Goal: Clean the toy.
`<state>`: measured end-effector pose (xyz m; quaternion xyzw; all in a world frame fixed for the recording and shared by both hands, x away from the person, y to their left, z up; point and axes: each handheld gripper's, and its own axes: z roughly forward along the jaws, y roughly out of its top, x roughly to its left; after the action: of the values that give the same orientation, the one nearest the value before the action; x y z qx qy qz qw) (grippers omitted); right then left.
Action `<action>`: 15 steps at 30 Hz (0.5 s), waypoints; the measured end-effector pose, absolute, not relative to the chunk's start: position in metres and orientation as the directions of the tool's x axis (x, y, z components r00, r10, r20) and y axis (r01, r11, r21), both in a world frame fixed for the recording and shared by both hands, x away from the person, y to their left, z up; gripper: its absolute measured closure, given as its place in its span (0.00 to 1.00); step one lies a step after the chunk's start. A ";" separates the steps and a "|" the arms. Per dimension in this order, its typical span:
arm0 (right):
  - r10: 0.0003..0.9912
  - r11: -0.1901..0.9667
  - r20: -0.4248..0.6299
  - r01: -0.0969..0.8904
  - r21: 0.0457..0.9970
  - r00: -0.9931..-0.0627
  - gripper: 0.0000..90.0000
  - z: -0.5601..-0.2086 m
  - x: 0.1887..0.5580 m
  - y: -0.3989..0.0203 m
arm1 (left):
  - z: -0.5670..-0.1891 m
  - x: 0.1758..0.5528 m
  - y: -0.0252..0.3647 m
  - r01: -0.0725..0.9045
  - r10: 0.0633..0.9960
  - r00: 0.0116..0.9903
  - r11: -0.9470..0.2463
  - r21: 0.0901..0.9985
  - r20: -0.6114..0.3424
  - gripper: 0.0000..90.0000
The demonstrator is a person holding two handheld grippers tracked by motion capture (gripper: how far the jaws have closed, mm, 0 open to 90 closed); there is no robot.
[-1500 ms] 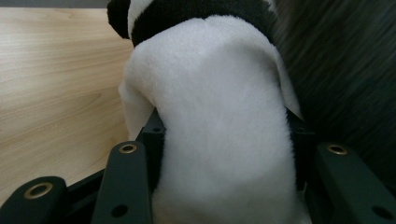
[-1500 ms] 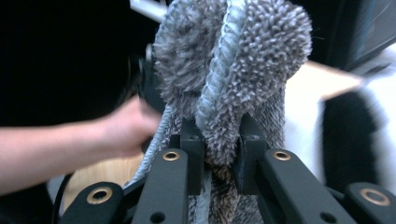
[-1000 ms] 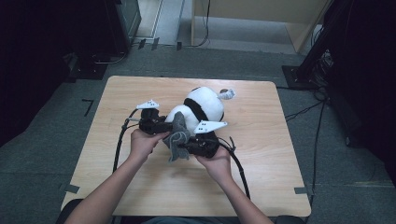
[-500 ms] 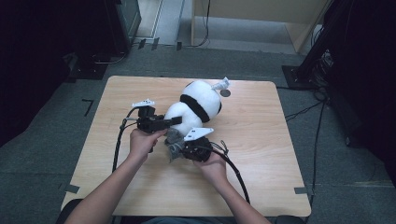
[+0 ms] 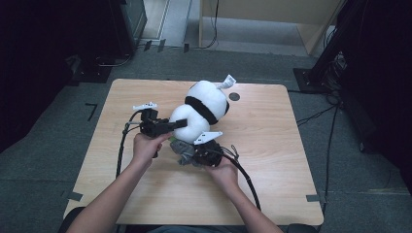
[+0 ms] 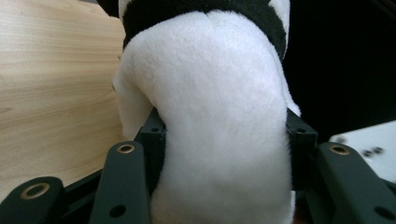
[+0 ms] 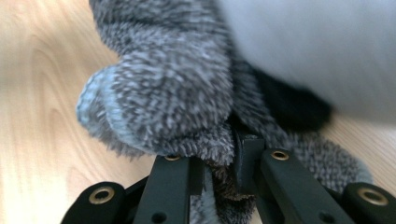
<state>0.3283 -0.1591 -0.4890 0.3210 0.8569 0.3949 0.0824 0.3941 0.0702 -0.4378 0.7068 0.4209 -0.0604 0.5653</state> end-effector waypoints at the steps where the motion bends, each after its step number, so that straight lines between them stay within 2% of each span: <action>1: 0.629 0.479 0.118 0.503 0.720 -0.768 0.88 -0.490 0.330 -0.162 | -0.437 0.394 0.071 0.665 0.526 0.635 0.001 0.747 -0.566 0.55; 11: 0.712 0.430 0.129 0.574 0.697 -0.690 0.88 -0.486 0.342 -0.192 | -0.440 0.396 0.079 0.665 0.539 0.630 -0.003 0.747 -0.558 0.55; 15: 0.758 0.349 0.175 0.617 0.705 -0.628 0.88 -0.481 0.348 -0.215 | -0.439 0.396 0.083 0.655 0.549 0.634 -0.006 0.755 -0.545 0.55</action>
<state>0.3480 -0.2146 -0.4815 0.4215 0.8160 0.3847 0.0917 0.3958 0.0827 -0.4389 0.7078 0.4253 -0.0476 0.5621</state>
